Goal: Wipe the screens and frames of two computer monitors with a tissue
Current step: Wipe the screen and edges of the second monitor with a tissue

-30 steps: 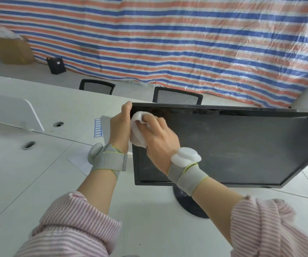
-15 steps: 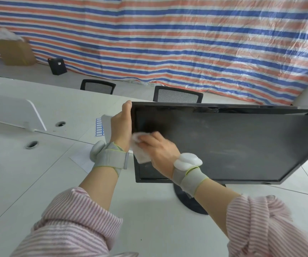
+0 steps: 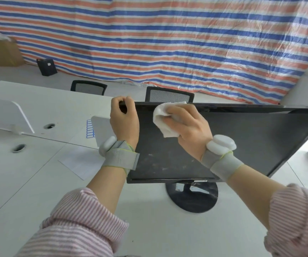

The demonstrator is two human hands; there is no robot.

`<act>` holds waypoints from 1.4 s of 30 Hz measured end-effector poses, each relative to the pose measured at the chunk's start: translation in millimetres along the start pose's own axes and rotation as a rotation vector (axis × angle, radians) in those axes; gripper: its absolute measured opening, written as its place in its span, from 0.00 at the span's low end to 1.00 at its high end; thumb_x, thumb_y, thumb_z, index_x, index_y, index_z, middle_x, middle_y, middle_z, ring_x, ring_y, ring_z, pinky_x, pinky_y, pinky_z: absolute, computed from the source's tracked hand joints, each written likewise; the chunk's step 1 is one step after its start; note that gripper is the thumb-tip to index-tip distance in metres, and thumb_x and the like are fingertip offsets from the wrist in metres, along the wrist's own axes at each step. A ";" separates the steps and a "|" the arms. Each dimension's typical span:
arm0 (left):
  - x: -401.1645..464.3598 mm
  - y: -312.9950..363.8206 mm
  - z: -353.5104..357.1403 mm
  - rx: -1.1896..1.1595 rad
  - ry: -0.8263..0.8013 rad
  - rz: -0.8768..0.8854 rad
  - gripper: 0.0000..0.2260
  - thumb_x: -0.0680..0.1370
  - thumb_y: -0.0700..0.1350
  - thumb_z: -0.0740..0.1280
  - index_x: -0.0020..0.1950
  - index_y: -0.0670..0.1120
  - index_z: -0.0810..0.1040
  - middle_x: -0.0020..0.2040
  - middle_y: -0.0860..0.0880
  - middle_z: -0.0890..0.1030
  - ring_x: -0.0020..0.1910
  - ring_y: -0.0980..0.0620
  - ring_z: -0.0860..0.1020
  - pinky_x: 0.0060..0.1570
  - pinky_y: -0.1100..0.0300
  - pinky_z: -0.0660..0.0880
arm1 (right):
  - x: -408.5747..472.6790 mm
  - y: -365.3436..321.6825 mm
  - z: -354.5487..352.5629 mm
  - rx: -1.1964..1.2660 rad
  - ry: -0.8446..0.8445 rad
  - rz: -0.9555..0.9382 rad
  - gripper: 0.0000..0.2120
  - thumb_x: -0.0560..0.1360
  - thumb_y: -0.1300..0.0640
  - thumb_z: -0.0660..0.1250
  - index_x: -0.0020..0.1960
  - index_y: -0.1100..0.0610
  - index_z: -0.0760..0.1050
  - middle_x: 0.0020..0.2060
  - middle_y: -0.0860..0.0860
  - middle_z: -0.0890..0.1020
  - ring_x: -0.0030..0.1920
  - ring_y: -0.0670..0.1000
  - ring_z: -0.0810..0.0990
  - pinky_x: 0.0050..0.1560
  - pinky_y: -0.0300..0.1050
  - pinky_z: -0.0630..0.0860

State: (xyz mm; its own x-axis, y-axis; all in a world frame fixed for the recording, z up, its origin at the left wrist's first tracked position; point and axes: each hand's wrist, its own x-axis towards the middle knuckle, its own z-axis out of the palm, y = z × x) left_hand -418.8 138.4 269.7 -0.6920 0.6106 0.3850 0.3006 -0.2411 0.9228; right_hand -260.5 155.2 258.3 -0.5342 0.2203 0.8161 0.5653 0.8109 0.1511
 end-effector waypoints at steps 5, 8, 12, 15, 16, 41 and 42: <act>5.5 -0.6 -0.3 0.045 0.029 -0.024 0.10 0.80 0.44 0.58 0.57 0.41 0.74 0.47 0.51 0.75 0.44 0.56 0.72 0.33 0.80 0.65 | -57.8 18.6 24.4 -0.136 -0.274 -0.202 0.14 0.67 0.67 0.58 0.45 0.59 0.80 0.49 0.52 0.74 0.46 0.55 0.68 0.39 0.48 0.72; 4.2 0.7 1.1 0.054 0.026 -0.033 0.10 0.80 0.43 0.58 0.56 0.40 0.74 0.45 0.50 0.75 0.42 0.55 0.72 0.33 0.78 0.65 | -94.4 13.2 27.2 -0.194 -0.424 -0.120 0.13 0.62 0.69 0.65 0.43 0.58 0.78 0.46 0.52 0.77 0.43 0.55 0.68 0.25 0.44 0.75; 1.4 -0.4 2.0 0.051 0.048 -0.030 0.10 0.80 0.43 0.58 0.55 0.40 0.73 0.45 0.50 0.75 0.41 0.55 0.72 0.32 0.80 0.65 | -62.6 -3.6 8.7 -0.165 -0.214 0.015 0.16 0.65 0.67 0.56 0.45 0.58 0.79 0.45 0.50 0.66 0.41 0.54 0.65 0.25 0.38 0.65; -0.2 -0.8 2.7 0.057 0.052 -0.024 0.10 0.80 0.43 0.58 0.56 0.40 0.73 0.45 0.51 0.74 0.40 0.57 0.72 0.33 0.80 0.65 | -22.0 -6.0 3.9 -0.124 -0.094 0.065 0.22 0.66 0.66 0.51 0.53 0.57 0.77 0.49 0.51 0.68 0.46 0.56 0.67 0.34 0.40 0.64; -0.3 -0.5 2.6 0.056 0.052 -0.020 0.10 0.80 0.43 0.58 0.56 0.40 0.73 0.46 0.50 0.74 0.39 0.57 0.72 0.33 0.79 0.66 | -17.1 -4.8 7.6 -0.126 -0.088 0.064 0.22 0.66 0.66 0.51 0.55 0.58 0.75 0.50 0.51 0.68 0.47 0.57 0.67 0.34 0.40 0.64; -29.3 10.8 48.5 0.709 0.011 0.595 0.17 0.76 0.50 0.55 0.35 0.45 0.79 0.35 0.46 0.82 0.43 0.45 0.79 0.67 0.37 0.58 | -151.6 52.4 -11.7 -0.123 -0.373 0.033 0.18 0.55 0.72 0.74 0.43 0.61 0.79 0.47 0.51 0.68 0.44 0.54 0.68 0.33 0.44 0.77; -28.8 10.0 49.8 0.704 0.029 0.608 0.17 0.76 0.50 0.55 0.35 0.44 0.78 0.35 0.46 0.82 0.43 0.45 0.79 0.66 0.37 0.58 | -150.9 51.8 -15.4 -0.121 -0.360 0.035 0.18 0.55 0.72 0.73 0.43 0.60 0.80 0.47 0.52 0.68 0.44 0.54 0.68 0.33 0.43 0.77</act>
State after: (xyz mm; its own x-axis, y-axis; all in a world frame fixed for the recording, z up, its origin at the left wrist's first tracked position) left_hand -363.1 156.0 267.0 -0.2978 0.5081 0.8082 0.9394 0.0053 0.3428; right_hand -141.0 155.6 151.6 -0.6875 0.4407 0.5772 0.6459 0.7344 0.2086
